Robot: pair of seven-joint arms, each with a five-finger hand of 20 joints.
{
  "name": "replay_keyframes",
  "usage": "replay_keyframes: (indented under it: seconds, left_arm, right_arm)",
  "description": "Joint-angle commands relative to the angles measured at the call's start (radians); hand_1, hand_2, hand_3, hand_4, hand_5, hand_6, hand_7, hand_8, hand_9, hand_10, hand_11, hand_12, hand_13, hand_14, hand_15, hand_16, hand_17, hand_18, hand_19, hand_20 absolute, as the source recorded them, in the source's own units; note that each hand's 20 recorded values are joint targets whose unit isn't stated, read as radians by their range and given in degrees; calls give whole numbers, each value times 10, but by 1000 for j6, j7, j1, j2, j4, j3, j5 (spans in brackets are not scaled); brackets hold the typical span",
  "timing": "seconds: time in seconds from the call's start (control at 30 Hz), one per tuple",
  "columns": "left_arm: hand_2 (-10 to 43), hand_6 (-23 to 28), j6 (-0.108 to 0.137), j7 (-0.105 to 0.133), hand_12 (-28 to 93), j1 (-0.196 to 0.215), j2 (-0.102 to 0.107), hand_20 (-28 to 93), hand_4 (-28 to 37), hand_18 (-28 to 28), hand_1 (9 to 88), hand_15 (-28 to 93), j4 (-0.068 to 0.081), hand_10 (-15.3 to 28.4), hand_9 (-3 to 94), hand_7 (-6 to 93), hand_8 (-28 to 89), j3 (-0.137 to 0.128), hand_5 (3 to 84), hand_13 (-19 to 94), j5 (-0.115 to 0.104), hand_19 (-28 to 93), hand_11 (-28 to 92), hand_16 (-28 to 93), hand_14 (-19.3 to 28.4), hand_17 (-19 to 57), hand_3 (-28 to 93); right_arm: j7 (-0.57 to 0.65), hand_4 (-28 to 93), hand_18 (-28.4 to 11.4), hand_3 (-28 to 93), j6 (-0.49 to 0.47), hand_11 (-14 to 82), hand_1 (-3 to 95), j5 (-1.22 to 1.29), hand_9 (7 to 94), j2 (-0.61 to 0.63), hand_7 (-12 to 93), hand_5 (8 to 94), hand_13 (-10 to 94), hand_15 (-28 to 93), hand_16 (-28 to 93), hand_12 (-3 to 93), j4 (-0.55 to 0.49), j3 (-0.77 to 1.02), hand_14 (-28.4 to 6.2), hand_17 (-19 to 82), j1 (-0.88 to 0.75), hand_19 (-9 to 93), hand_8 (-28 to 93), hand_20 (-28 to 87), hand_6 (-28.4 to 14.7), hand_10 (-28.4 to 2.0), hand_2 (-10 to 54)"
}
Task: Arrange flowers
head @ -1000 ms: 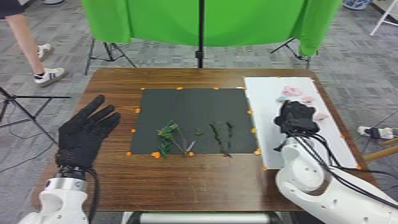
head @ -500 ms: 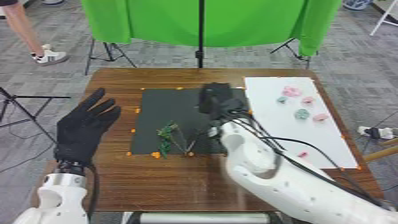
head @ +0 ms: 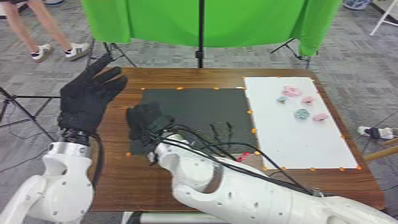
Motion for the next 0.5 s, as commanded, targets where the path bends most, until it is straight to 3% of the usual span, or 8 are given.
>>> replay_keyframes:
  seconds: [0.03, 0.17, 0.23, 0.27, 0.37, 0.43, 0.5]
  left_arm:
    - [81, 103, -34, -18, 113, -41, -11, 45, -216, 284, 255, 549, 27, 208, 369, 134, -96, 14, 400, 275, 15, 598, 263, -86, 278, -81, 793]
    - [80, 103, -27, 16, 112, -11, 5, 44, -215, 284, 254, 549, 16, 208, 369, 134, -96, 16, 400, 275, 6, 598, 263, -86, 277, -81, 794]
    - [80, 103, -32, -6, 112, -32, -8, 44, -216, 284, 255, 550, 27, 208, 370, 134, -96, 14, 400, 275, 11, 597, 263, -86, 277, -81, 793]
    - [80, 103, -32, 1, 112, -28, -6, 44, -215, 284, 255, 550, 26, 208, 370, 134, -96, 12, 400, 275, 8, 597, 262, -86, 277, -82, 793]
    - [79, 103, -26, -10, 112, -31, -14, 44, -214, 284, 254, 550, 28, 208, 369, 134, -96, 8, 400, 274, 9, 597, 262, -87, 278, -82, 795]
    - [80, 103, -21, 24, 112, 3, 7, 44, -215, 284, 255, 550, 15, 208, 369, 135, -96, 8, 400, 274, 1, 598, 261, -87, 278, -82, 794]
    - [80, 103, -18, 39, 112, 23, 12, 44, -215, 284, 254, 550, 9, 208, 370, 135, -96, 9, 401, 274, -4, 597, 261, -87, 278, -82, 795]
  right_arm:
    - [-31, -283, -231, 694, -85, 437, 510, -115, 828, -6, 171, 859, 675, 822, 198, 275, 49, 64, -92, 254, 0, 932, -4, 608, 42, -79, -95]
    - [-18, -283, -233, 688, -125, 465, 501, -124, 808, 11, 159, 840, 666, 828, 197, 266, 34, 35, -92, 249, 15, 932, -11, 603, 46, -80, -95]
    - [-79, -283, -232, 685, -197, 472, 491, -177, 799, -19, 155, 827, 658, 833, 199, 270, 42, 127, -94, 241, -45, 932, -14, 603, 45, -82, -95]
    - [-80, -283, -232, 682, -216, 485, 483, -183, 789, -22, 156, 820, 651, 836, 199, 265, 41, 134, -97, 237, -51, 932, -16, 602, 45, -84, -95]
    - [-164, -283, -231, 679, -307, 506, 471, -266, 775, -59, 154, 804, 641, 844, 197, 254, 43, 241, -101, 225, -132, 931, -23, 602, 45, -90, -95]
    - [-128, -283, -231, 684, -289, 512, 466, -244, 773, -27, 157, 809, 640, 846, 195, 248, 29, 185, -102, 224, -105, 930, -22, 602, 43, -92, -95]
    - [-90, -283, -232, 684, -281, 519, 460, -230, 770, -4, 155, 811, 638, 848, 194, 243, 21, 141, -105, 220, -82, 930, -23, 605, 43, -93, -95]
